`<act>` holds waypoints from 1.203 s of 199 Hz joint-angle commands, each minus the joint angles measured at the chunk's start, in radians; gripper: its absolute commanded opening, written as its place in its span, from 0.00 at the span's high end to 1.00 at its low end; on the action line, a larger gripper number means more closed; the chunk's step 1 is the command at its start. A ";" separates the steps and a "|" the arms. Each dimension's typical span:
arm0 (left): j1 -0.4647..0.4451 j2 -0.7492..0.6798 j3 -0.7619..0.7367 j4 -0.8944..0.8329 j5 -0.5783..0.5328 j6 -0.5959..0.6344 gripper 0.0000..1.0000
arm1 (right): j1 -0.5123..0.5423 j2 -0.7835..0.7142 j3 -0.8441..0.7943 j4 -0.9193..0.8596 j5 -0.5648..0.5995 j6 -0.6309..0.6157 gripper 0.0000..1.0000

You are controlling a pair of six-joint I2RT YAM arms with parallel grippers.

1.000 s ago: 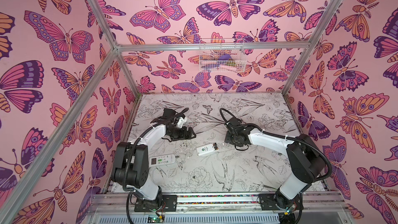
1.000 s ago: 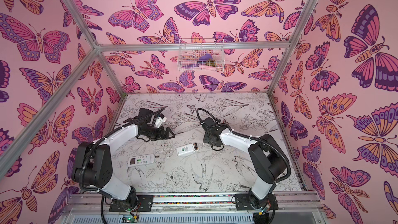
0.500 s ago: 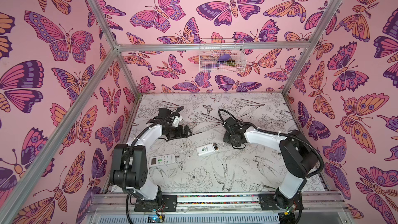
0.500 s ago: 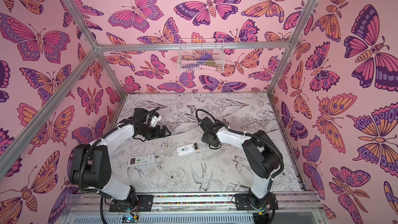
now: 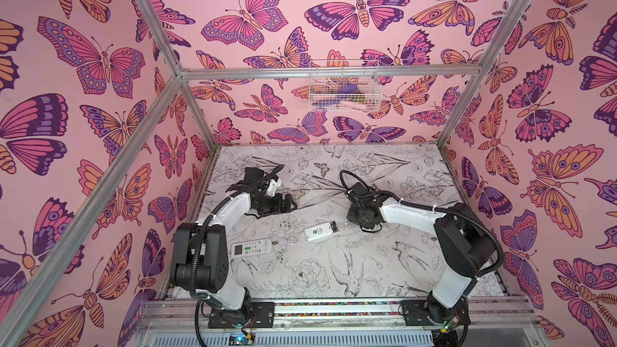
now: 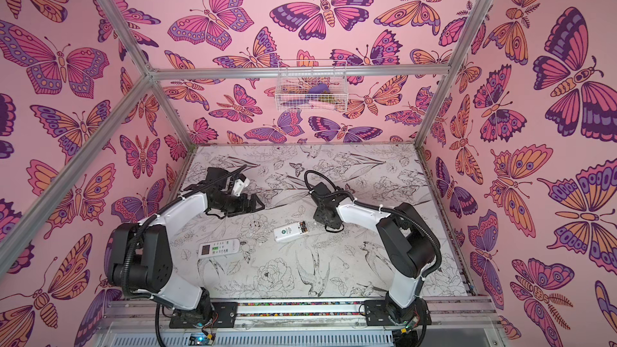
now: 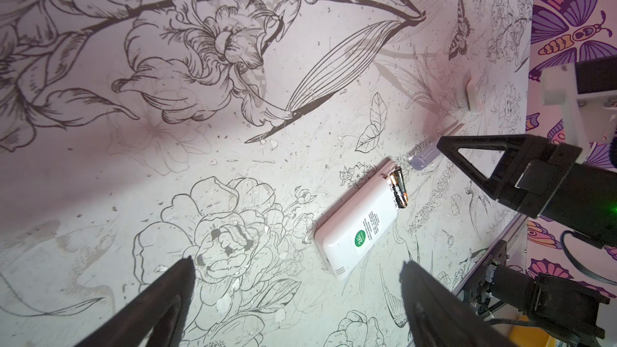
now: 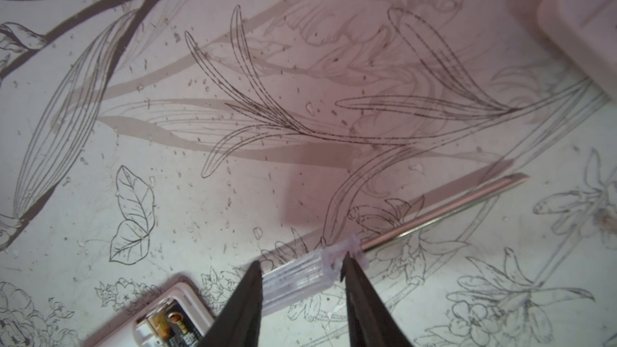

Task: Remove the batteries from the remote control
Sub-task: 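Close the right gripper on the clear screwdriver handle and lift it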

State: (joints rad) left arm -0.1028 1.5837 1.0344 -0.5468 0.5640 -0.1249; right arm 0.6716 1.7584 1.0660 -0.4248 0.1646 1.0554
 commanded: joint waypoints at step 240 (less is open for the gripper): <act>-0.022 0.001 0.010 -0.005 0.012 -0.007 0.02 | 0.011 -0.027 -0.093 -0.073 0.010 0.025 0.75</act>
State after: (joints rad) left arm -0.1108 1.5837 1.0344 -0.5468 0.5739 -0.1360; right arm 0.6788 1.7226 1.0027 -0.4816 0.1577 1.0912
